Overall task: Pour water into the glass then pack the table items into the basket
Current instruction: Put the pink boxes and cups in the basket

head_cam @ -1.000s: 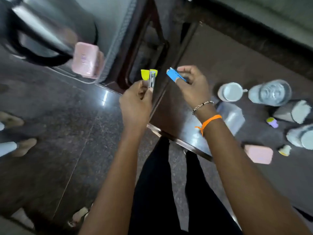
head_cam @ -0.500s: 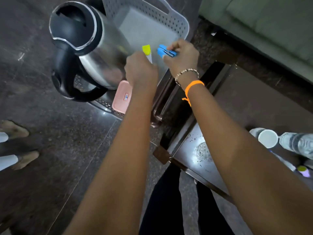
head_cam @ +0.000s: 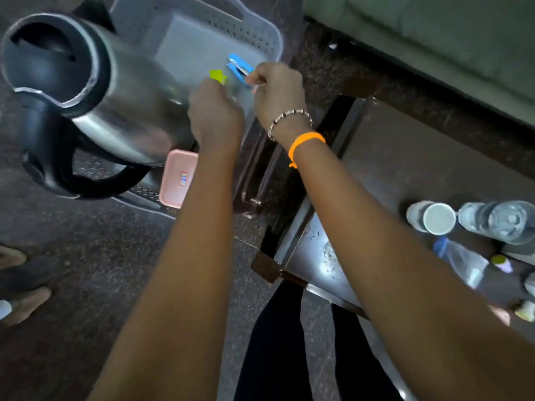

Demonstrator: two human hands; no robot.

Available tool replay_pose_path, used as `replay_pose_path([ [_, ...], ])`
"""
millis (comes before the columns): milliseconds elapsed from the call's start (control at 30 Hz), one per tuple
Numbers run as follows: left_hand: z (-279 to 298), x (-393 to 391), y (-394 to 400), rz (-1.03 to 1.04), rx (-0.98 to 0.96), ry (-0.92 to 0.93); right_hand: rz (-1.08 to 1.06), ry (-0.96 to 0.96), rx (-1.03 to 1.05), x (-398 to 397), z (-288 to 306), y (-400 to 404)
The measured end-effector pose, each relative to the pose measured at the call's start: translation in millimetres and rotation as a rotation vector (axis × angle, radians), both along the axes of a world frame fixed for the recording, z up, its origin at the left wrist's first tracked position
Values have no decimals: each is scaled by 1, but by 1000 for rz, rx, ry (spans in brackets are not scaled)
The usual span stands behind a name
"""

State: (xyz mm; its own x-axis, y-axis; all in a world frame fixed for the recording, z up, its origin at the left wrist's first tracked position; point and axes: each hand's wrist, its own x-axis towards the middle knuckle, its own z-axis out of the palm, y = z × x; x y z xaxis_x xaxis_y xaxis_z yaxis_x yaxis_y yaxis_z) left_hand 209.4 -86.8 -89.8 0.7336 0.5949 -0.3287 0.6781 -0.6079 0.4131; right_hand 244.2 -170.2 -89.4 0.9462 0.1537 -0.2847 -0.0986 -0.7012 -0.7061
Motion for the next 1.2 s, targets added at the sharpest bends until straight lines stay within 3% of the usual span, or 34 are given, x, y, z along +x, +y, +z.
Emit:
replay_pose_path([
  [133,25,-40,-54,-63,-53,-148,-238,62,226,-58,11,-64],
  [233,36,-80,-104,-107,-242,-166,-320,137,213,-108,10,-121],
  [367,25,-128,-175,-229,-432,2,-419,188,114,-165,2,-204],
  [700,10,-188,-334,-613,-542,296,-869,285,-206,-269,-22,-416],
  [800,5,-196,-378,-726,-574,373,-1020,326,-207,-288,-32,-462],
  [967,-7,-210,-446,-905,-528,437,-1176,394,-190,-302,-52,-515],
  [1200,-47,-224,-509,-1091,-344,483,-1133,238,29,-283,-75,-558],
])
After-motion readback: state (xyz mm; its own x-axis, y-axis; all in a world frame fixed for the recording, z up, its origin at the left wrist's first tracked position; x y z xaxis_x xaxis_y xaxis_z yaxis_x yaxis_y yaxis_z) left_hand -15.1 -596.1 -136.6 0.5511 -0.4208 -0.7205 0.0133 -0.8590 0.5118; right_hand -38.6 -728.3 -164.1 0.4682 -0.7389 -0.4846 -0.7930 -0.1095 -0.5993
